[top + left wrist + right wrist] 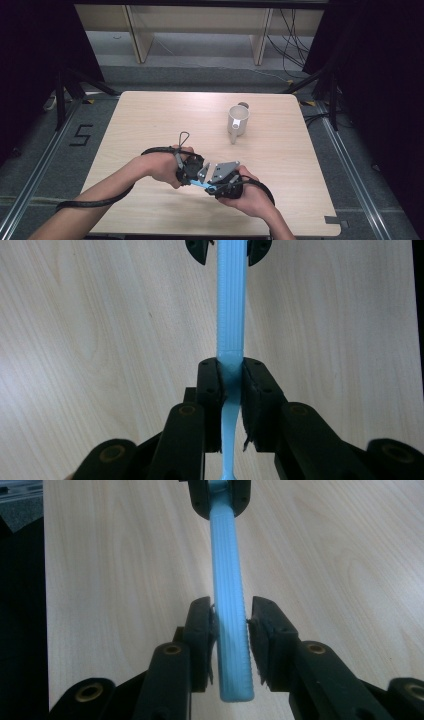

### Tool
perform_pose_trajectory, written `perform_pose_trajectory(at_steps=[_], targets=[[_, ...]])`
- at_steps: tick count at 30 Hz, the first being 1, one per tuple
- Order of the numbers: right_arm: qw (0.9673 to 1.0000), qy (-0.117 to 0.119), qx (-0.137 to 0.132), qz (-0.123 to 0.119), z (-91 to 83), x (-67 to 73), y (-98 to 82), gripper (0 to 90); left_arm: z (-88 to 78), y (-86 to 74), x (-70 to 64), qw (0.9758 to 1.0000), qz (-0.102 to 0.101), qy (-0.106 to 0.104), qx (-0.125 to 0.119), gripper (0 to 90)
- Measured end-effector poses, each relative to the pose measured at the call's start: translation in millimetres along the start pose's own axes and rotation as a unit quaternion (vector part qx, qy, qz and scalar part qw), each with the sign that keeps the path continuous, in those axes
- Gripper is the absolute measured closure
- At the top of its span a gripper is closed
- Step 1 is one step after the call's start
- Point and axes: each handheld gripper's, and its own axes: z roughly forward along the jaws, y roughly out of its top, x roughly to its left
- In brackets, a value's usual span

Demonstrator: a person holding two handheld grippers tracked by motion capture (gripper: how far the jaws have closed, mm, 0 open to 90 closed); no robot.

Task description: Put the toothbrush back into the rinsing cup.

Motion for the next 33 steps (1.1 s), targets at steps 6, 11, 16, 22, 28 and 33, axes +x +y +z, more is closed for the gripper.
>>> perform_pose_trajectory(at_steps=[6, 11, 16, 22, 28, 33], targets=[[1.0, 0.004, 0.0, 0.0, -0.1, -0.1, -0.2, 73.3, 0.0, 0.4, -0.1, 1.0, 0.001, 0.0, 0.001, 78.4], [0.9998, 0.006, 0.003, -0.016, 0.2, -2.2, -0.1, 77.2, 0.3, 1.2, -0.9, 1.0, 0.0, -0.001, -0.002, 78.4], [0.9999, 0.014, 0.003, -0.008, 0.9, -2.0, -0.6, 78.4, 0.8, 1.3, -0.8, 1.0, 0.002, -0.002, -0.002, 78.3], [0.9997, 0.022, 0.001, -0.005, 1.5, -2.0, -1.6, 78.8, 0.8, 0.9, -1.4, 1.0, 0.001, -0.002, -0.007, 78.1], [0.9997, 0.022, 0.002, -0.006, -0.4, -1.6, -2.5, 79.0, 0.1, 1.0, -1.6, 1.0, 0.002, 0.002, -0.007, 77.7], [0.9996, 0.022, -0.004, -0.016, -0.5, -4.2, -3.7, 79.1, -0.4, -0.3, -2.4, 0.9995, -0.021, 0.014, -0.021, 65.7]])
